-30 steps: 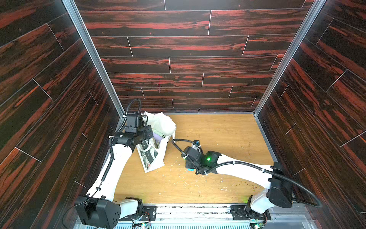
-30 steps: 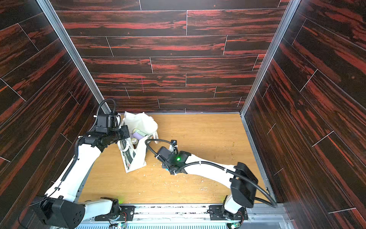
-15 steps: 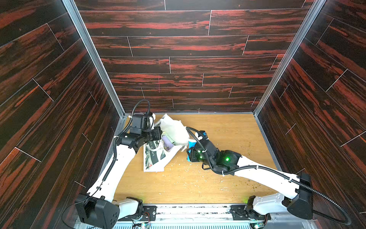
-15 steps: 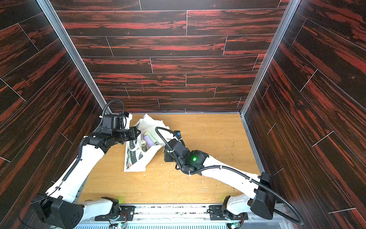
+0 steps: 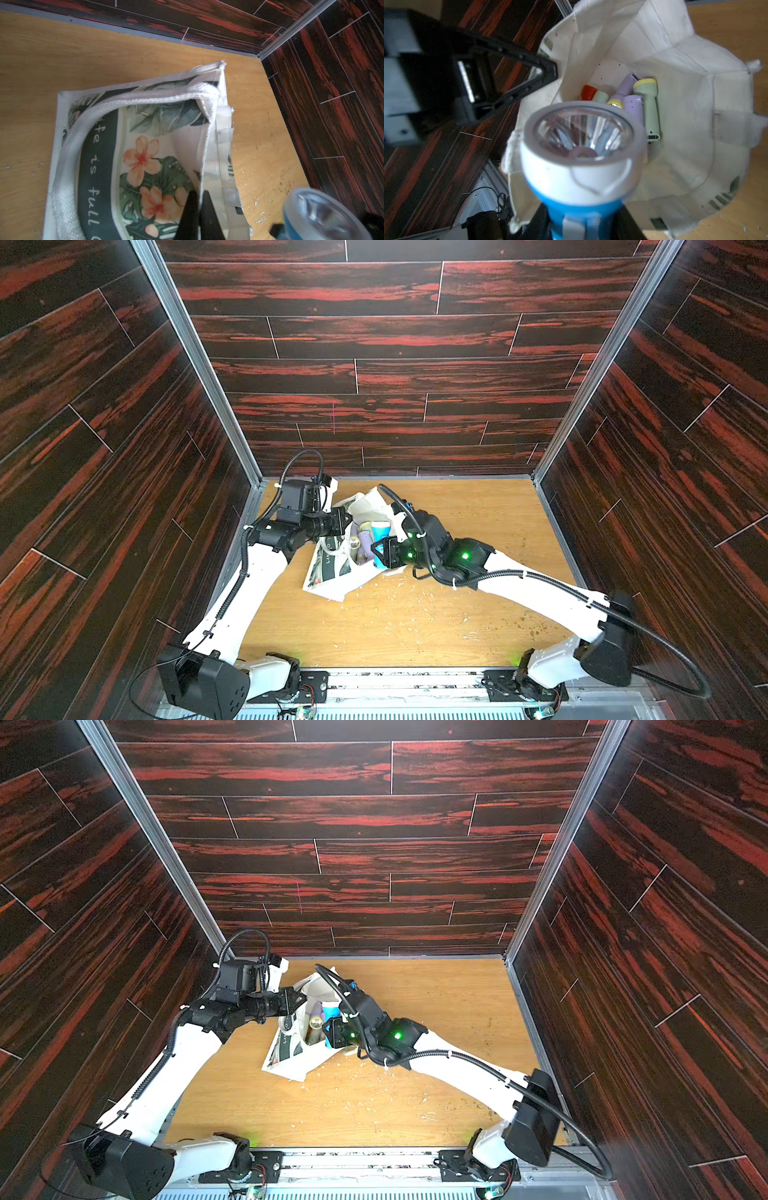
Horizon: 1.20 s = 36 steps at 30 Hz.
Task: Put the flashlights into the tote bags
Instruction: Place the flashlight in the canvas bag.
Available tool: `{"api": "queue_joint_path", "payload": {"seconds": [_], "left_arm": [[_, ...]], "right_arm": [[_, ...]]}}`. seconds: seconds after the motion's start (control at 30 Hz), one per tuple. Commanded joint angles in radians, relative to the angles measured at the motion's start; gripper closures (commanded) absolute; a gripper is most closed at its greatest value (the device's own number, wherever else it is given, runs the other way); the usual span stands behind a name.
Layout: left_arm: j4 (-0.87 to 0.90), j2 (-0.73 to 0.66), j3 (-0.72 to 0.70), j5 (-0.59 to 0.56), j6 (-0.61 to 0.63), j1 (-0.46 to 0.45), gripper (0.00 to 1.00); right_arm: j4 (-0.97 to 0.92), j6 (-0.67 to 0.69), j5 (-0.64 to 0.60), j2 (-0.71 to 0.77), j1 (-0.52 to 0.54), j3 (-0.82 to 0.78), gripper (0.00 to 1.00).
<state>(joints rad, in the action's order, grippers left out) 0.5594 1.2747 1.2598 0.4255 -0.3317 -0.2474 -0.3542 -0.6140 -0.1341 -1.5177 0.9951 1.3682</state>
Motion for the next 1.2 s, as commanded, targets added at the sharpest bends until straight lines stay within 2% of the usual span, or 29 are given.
{"api": "queue_joint_path", "payload": {"seconds": [0.0,0.23,0.53,0.7,0.97,1.17], "left_arm": [[-0.068,-0.047,0.012,0.073,0.032,-0.004,1.0],[-0.093,-0.051,0.015,0.122,0.017,-0.006,1.0],[-0.103,-0.052,0.01,0.116,0.006,-0.006,1.0],[-0.098,-0.051,0.002,0.092,0.01,-0.006,1.0],[0.001,-0.026,0.032,-0.147,0.017,-0.006,1.0],[0.048,-0.007,0.038,-0.2,0.028,-0.006,1.0]], "right_arm": [[-0.025,0.06,0.04,-0.033,-0.032,0.056,0.93],[-0.091,0.13,0.043,-0.068,-0.067,0.11,0.93],[-0.083,0.181,0.013,-0.183,-0.071,0.112,0.94],[-0.069,0.188,0.052,-0.269,-0.085,0.148,0.94],[0.012,0.088,0.185,-0.382,-0.105,0.19,0.94],[0.015,-0.005,0.224,-0.484,-0.104,0.239,0.94]]}}
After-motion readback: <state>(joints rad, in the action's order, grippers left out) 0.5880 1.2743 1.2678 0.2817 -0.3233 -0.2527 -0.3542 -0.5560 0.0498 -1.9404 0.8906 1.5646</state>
